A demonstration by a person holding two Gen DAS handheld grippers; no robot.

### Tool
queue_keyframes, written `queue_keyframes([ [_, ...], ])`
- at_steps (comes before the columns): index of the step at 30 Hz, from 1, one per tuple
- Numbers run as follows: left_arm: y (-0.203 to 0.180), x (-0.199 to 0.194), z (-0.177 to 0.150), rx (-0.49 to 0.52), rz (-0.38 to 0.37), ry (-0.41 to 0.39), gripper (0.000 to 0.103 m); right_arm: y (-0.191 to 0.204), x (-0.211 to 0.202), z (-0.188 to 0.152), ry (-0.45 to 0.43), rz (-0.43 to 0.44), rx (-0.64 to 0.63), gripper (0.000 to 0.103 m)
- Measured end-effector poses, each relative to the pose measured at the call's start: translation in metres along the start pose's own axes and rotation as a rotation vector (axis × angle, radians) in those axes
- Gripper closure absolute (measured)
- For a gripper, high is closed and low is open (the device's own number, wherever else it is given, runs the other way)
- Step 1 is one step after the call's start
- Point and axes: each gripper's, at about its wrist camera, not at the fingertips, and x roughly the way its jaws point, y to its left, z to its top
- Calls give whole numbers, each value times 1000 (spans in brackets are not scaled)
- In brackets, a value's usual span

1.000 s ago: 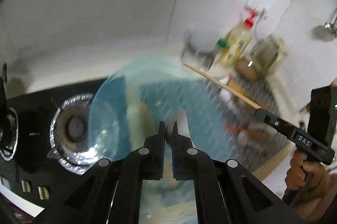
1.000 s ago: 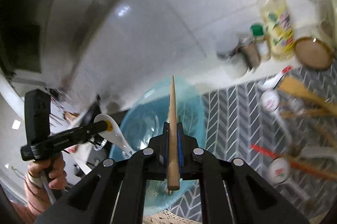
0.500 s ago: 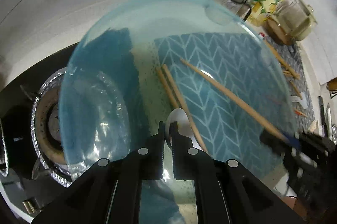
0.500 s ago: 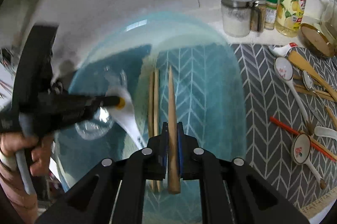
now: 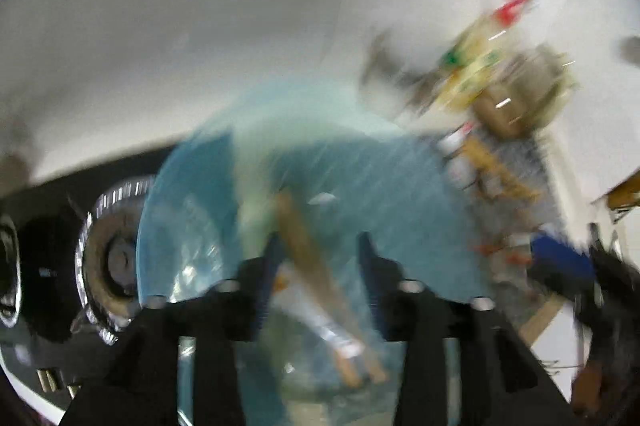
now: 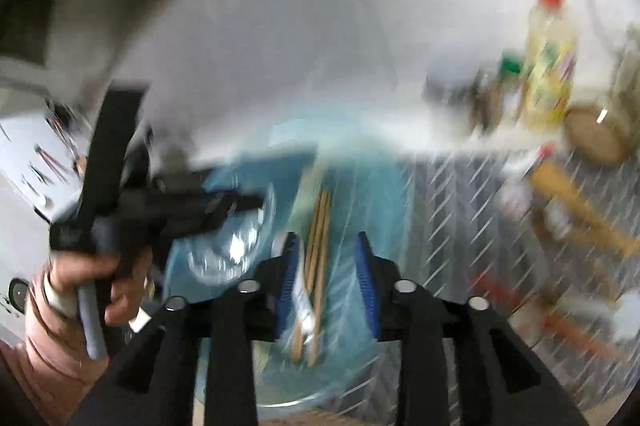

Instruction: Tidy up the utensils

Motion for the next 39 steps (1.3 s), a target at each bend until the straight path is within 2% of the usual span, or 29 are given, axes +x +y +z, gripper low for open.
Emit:
queue_keyframes([
  [2,-36,-26,1,39,-42,-67,48,-27,-40,13,-124,-25,-23,50],
  [3,-55,-34,0,57,-70,-89,42,-44,-61,18,-183,-43,-42,49],
  [5,-93,-39,-7,91,-104,-123,34,-74,-86,24,-226,-97,-74,49],
  [7,-131,-26,-16,112,-138,-102,34,-115,-98,25,-211,-170,-86,49],
  [9,-167,2,-28,81,-199,-51,34,-151,-97,19,-164,-201,-57,49],
  [10,-179,14,-33,62,-203,-26,34,-165,-96,14,-144,-198,-40,49],
  [13,-207,64,-53,-7,-170,38,34,-207,-83,-7,-42,-168,2,49],
  [16,-214,105,-67,-60,-104,100,34,-236,-66,-30,45,-126,3,49],
  [17,-214,115,-72,-75,-60,106,34,-240,-62,-34,61,-114,3,49],
  [19,-210,129,-80,-91,-13,116,38,-251,-55,-40,84,-86,-3,49],
  [22,-205,145,-83,-153,-21,121,40,-262,-45,-46,100,-43,-20,49],
  [24,-204,157,-85,-167,17,142,46,-270,-31,-45,116,-21,-36,50],
  [26,-203,166,-88,-190,18,156,50,-274,-20,-43,122,3,-52,51],
  [30,-210,167,-91,-176,55,128,52,-274,1,-34,137,67,-100,62],
  [32,-216,169,-91,-165,85,113,55,-272,9,-31,146,81,-123,62],
  [33,-219,170,-90,-161,101,109,59,-271,13,-30,150,89,-131,62],
  [34,-223,171,-90,-149,111,104,68,-270,18,-28,157,102,-142,62],
  [35,-227,170,-89,-140,97,93,88,-269,21,-27,161,109,-150,62],
  [37,-231,168,-87,-147,85,85,93,-266,30,-25,175,116,-167,62],
  [39,-226,165,-85,-208,54,90,95,-264,41,-21,187,136,-185,62],
])
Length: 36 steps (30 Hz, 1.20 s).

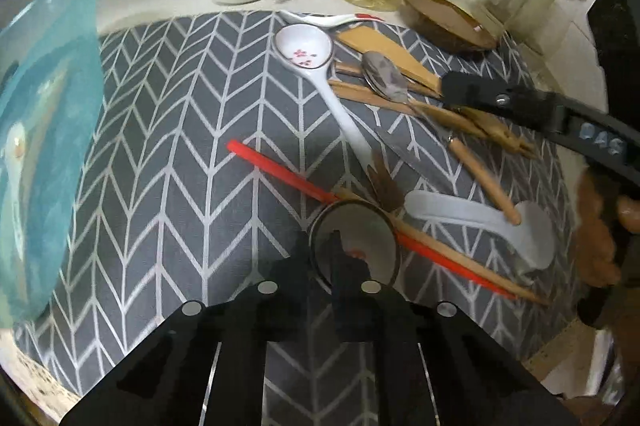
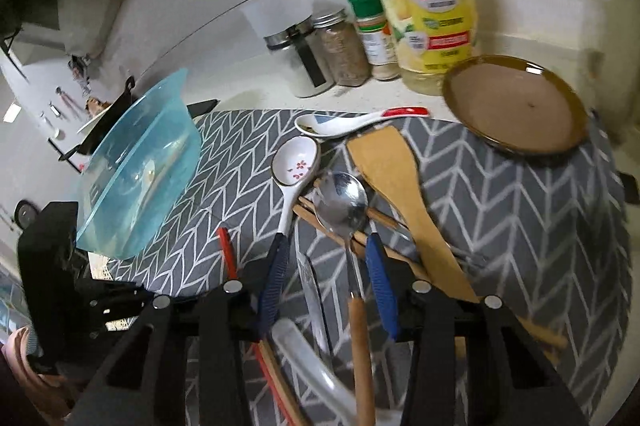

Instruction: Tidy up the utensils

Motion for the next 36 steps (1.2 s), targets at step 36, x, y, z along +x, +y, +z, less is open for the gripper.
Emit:
queue_keyframes([
  [36,73,-185,55,15,-127,-278,95,92,-57,88,-293,73,-34,101],
])
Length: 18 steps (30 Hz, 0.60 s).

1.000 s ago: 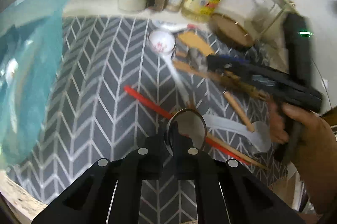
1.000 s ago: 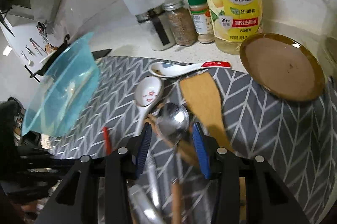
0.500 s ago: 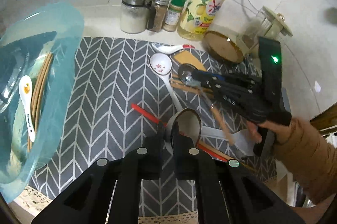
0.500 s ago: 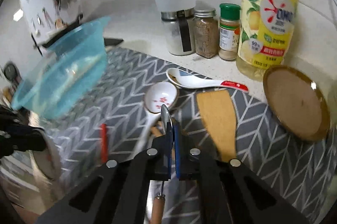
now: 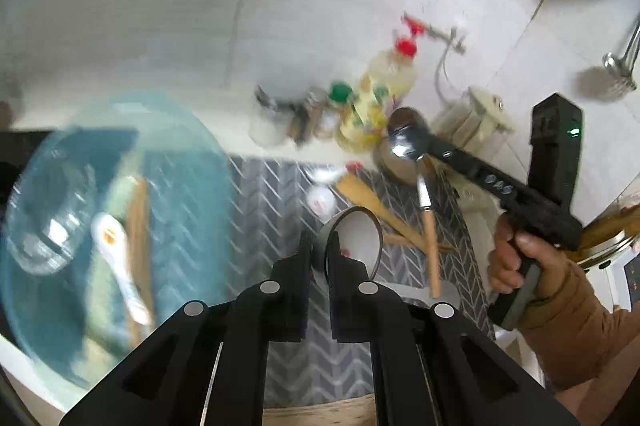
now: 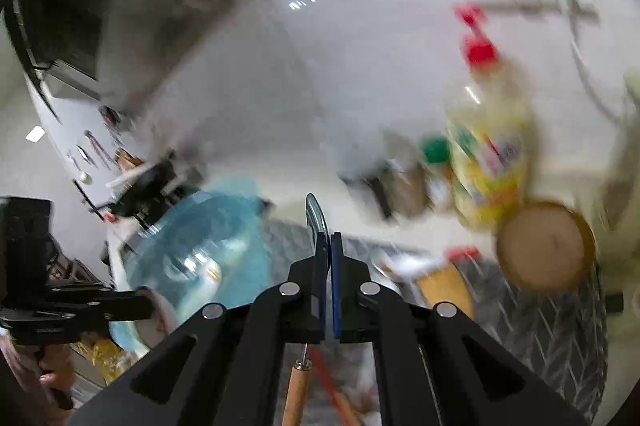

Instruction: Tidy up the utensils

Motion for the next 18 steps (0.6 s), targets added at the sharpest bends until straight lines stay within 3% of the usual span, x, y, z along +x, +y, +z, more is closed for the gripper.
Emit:
queue_keyframes([
  [5,58,-44,27,38,76,-26,95,67,19,22,-56,74,40,101],
  [9,114,-51,36,135,138,40,95,107,63,13,-45,90,154,101],
  [13,168,-19,36,170,161,151,95,140,124,-18,48,12,203,101],
  [18,207,38,26,183,140,265,94,162,181,-53,229,-131,194,101],
])
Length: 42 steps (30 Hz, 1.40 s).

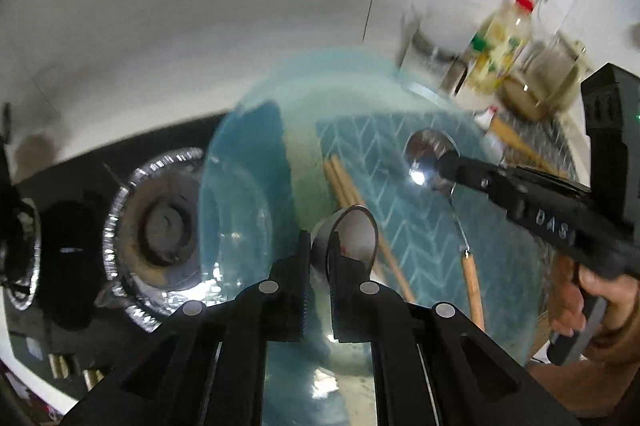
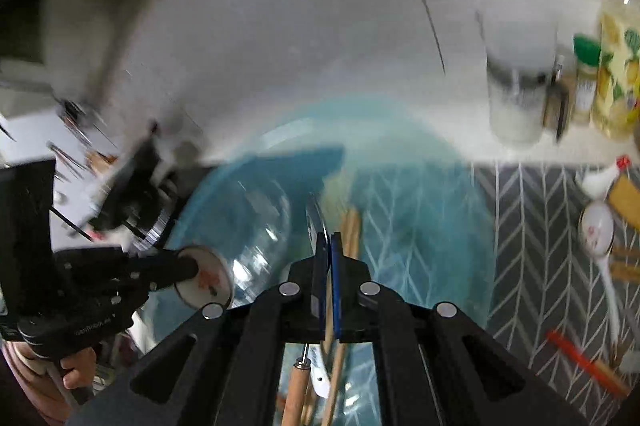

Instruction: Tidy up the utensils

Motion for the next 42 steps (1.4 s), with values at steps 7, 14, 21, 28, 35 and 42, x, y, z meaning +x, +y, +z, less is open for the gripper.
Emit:
queue_keyframes([
  [7,2,35,0,5,-60,56,93,-1,30,-2,175,-145,26,100],
  [14,1,31,6,-35,-43,38,88,0,26,9,164,-184,-12,84],
  [21,-55,-61,20,-2,-86,-175,62,-14,-87,45,-118,18,-39,75],
  [28,-190,-98,12,104,-233,-298,33,-95,-236,53,-464,12,-111,41],
  [35,-271,36,-25,-47,-269,-22,34,-243,-263,-9,-333,-167,62,38],
  [42,-293,106,-41,-145,-201,91,40,-330,-207,-67,-78,-324,-32,54],
])
